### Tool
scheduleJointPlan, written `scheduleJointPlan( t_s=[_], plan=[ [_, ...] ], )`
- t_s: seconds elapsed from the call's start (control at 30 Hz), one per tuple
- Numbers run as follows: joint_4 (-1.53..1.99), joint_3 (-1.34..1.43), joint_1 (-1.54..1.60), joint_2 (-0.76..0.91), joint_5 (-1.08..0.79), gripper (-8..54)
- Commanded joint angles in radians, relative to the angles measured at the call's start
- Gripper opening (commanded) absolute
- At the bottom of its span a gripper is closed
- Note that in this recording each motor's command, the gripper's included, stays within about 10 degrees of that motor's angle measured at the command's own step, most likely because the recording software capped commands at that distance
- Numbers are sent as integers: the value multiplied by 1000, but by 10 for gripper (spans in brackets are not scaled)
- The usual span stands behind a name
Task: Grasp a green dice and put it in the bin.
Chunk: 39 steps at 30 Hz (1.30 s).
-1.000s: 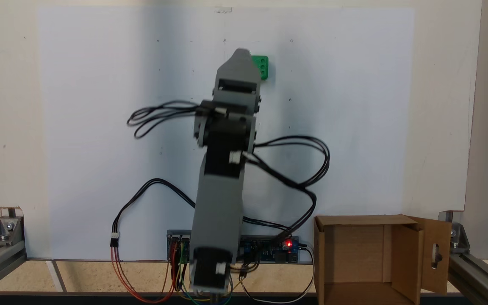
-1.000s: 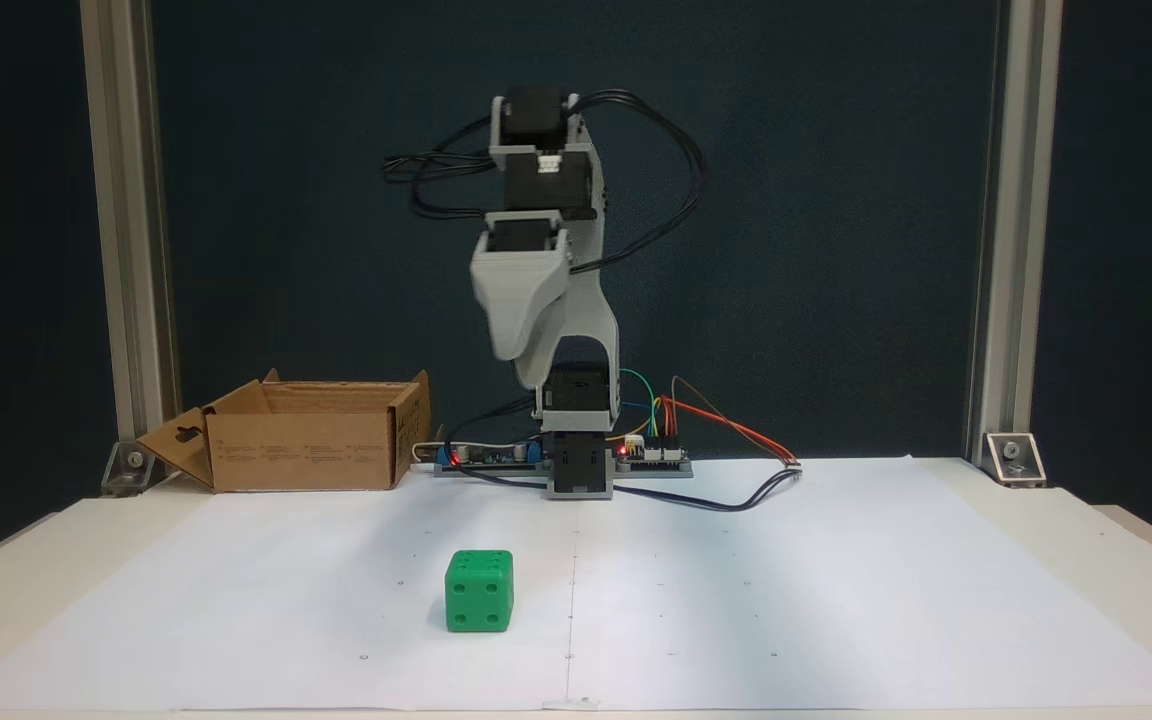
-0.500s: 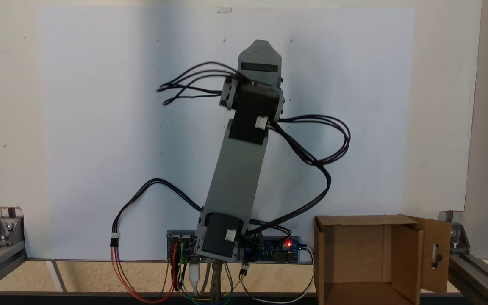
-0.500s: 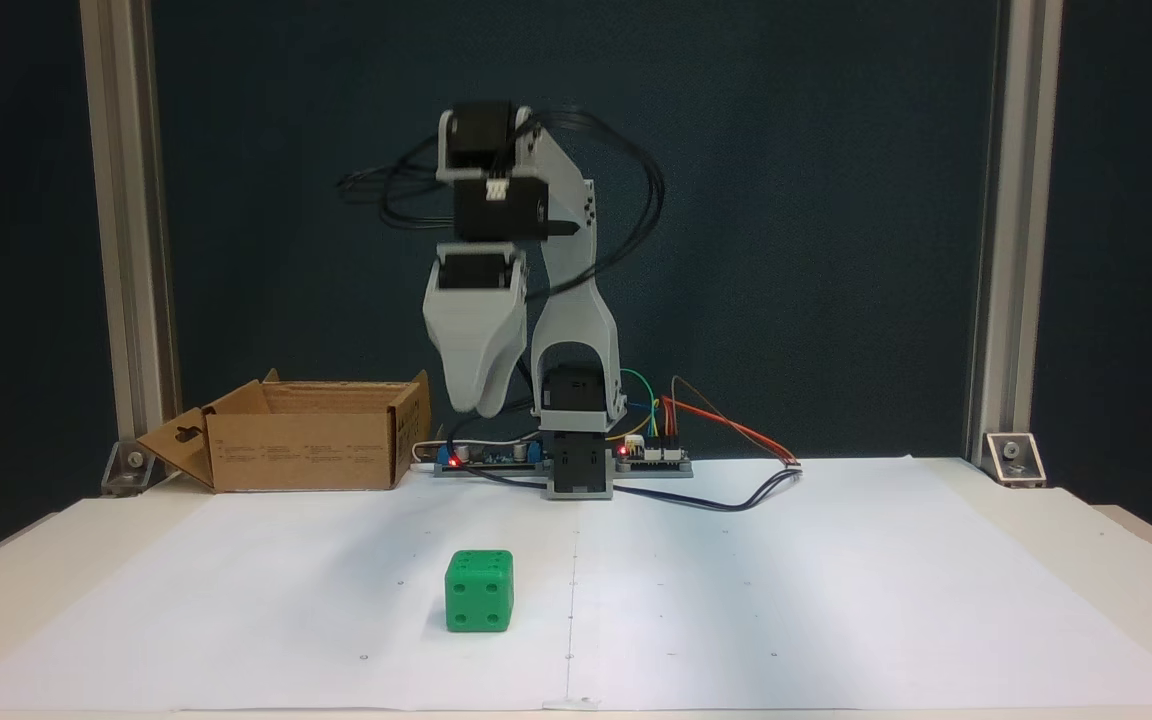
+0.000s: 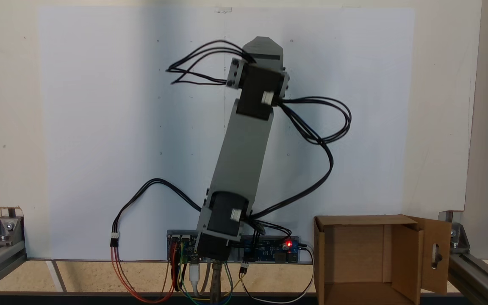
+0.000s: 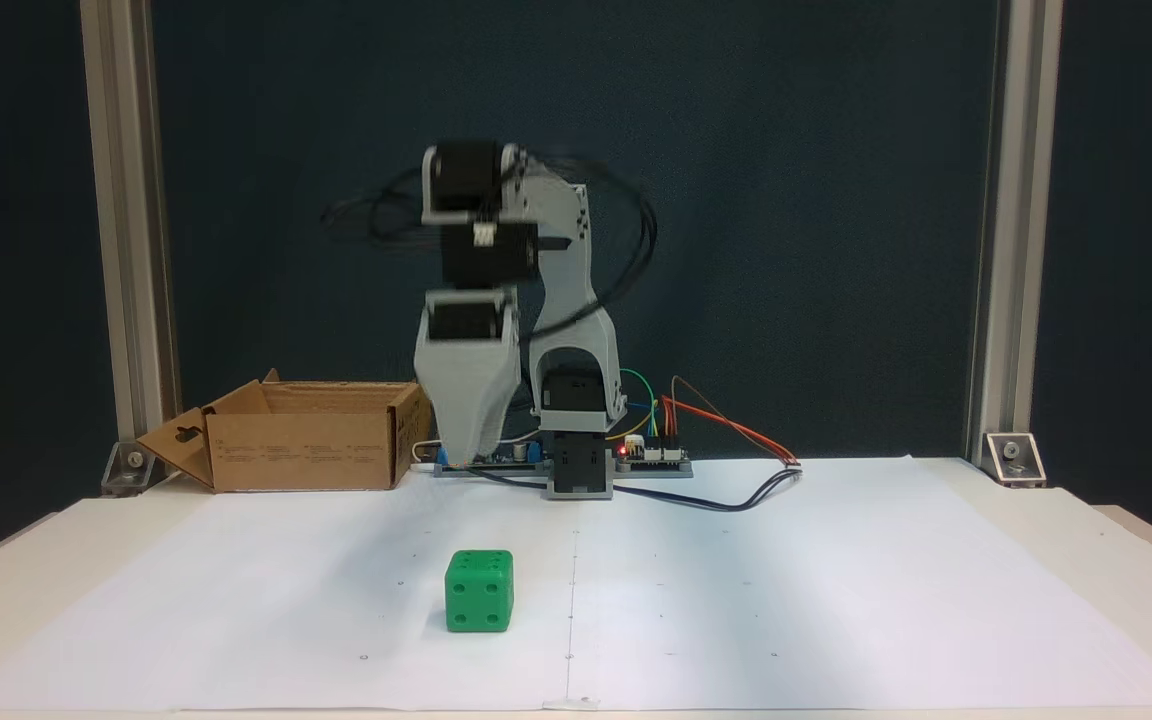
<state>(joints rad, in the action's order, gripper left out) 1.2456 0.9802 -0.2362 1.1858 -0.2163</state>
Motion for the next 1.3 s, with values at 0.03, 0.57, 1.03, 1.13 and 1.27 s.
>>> scheduleJointPlan(
  t_s=[0.03,0.57,1.03,1.13,1.27],
  plan=[
    [32,-57,6,-8,-57,446],
    [-41,-54,3,-112,-54,443],
    [-126,49,3,-120,-51,442],
    [-166,81,3,-120,-51,442],
    [-206,126,5,-121,-52,441]
  ],
)
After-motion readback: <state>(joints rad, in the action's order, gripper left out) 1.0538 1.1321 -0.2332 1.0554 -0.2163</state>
